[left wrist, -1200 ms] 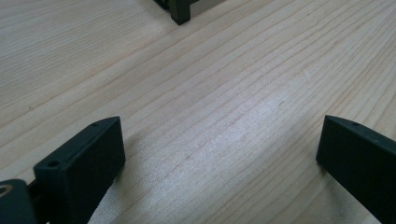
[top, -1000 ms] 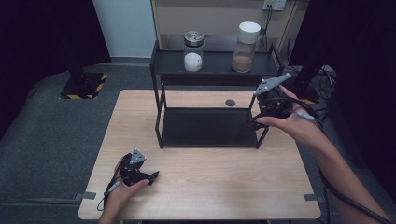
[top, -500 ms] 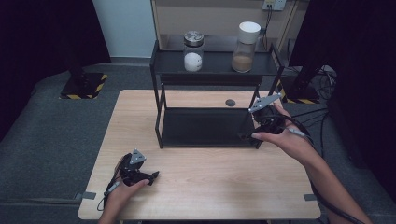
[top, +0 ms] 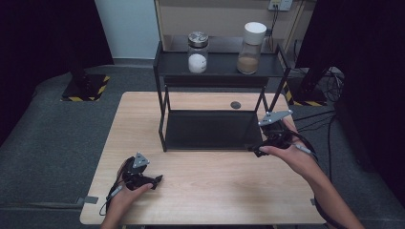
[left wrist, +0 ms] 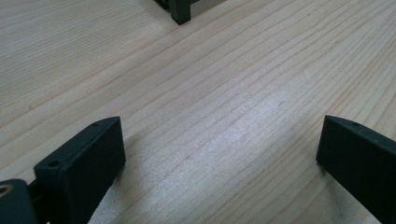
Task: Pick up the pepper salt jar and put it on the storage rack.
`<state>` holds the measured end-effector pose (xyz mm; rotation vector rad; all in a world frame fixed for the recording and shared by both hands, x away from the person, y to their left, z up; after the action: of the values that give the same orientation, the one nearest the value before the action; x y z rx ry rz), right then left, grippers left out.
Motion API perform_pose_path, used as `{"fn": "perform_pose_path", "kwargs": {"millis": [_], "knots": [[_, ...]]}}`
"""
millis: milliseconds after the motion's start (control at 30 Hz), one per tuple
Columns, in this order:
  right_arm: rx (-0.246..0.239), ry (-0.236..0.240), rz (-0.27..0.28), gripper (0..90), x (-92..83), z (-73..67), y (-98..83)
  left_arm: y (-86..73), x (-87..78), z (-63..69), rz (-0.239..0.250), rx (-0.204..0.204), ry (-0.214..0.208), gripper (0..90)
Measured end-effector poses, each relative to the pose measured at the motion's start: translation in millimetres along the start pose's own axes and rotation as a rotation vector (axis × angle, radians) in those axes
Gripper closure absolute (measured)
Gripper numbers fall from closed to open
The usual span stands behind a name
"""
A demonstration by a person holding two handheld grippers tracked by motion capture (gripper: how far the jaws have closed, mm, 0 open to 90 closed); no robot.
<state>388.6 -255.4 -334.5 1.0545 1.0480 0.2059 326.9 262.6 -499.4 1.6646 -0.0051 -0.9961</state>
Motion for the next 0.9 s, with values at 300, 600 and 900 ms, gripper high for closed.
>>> {"fn": "perform_pose_path", "kwargs": {"millis": [300,600,900], "knots": [[0.057,0.025,0.023,4.4,14.2,-5.6,-42.7,-0.1,-0.1,0.2,0.000,-0.001,0.001,0.3],[0.111,0.040,0.048,4.4,28.0,-14.3,-82.5,-0.2,-0.2,0.6,0.001,-0.002,0.002,0.3],[0.156,0.031,0.054,4.3,41.3,-24.6,-123.2,-0.3,-0.5,0.9,0.000,0.000,0.002,0.4]]}}
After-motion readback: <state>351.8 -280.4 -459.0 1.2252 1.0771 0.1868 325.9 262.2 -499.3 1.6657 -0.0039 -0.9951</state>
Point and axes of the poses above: each handheld gripper's, and its own axes: x roughly forward along the jaws, y roughly out of its top, z roughly to its right, the point moved 8 cm from there along x, roughly forward along the jaws, and after that the axes turned 8 degrees about z, right-handed, at the moved point
